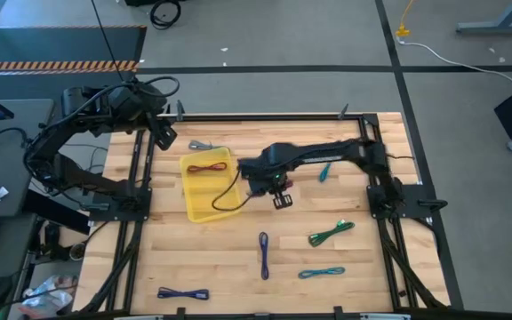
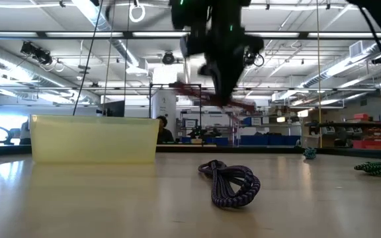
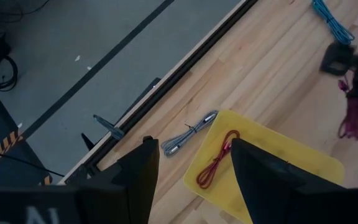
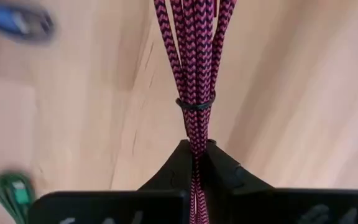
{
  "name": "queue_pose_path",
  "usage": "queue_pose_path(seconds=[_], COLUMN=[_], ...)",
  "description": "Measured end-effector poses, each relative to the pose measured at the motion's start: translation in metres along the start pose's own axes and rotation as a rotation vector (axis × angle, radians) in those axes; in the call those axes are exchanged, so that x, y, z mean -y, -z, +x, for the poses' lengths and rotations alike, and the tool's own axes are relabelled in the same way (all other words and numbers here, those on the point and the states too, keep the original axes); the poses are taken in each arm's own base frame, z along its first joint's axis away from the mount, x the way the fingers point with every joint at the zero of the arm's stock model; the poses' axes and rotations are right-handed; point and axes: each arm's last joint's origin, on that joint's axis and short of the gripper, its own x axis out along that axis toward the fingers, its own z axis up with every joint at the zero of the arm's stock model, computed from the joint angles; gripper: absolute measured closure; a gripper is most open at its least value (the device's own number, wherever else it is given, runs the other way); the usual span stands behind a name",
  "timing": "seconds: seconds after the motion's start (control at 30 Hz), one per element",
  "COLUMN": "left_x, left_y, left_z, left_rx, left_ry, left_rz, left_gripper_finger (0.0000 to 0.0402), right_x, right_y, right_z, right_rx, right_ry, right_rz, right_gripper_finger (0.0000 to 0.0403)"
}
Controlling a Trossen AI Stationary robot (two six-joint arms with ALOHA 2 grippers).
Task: Pick and place USB-C Cables
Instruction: Put the pink charger cable into the yellow bin
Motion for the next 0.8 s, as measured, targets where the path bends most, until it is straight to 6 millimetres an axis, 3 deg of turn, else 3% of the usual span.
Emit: queue_pose_path(seconds=[0.27,0.4,0.6,0.8], left_x=[0.001,0.009,0.042,0.076], left_y=[-0.001,-0.01,-0.034,-0.043], left_z=[0.0,0.007,0.021,0.045], left_rx=[0.009,0.072,0.341,0.572], left_ry=[0.01,0.13,0.389,0.556], left_rz=[-0.013,-0.03,0.048,0.088], left_gripper_finger=[0.0195,0.0195,0.0195,0.0196], right_x=[0.006,0.006,0.004,-0.002], right_y=[0.001,0.003,0.022,0.044], right_z=[-0.102,-0.149,-0.204,-0.232], right_rx=[0.378,0.572,0.755,0.809], right_ry=[0.051,0.089,0.187,0.268], right_rz=[0.045,0.032,0.031,0.036], right_gripper_finger=[0.0385,0.0385,0.0385,0.0385])
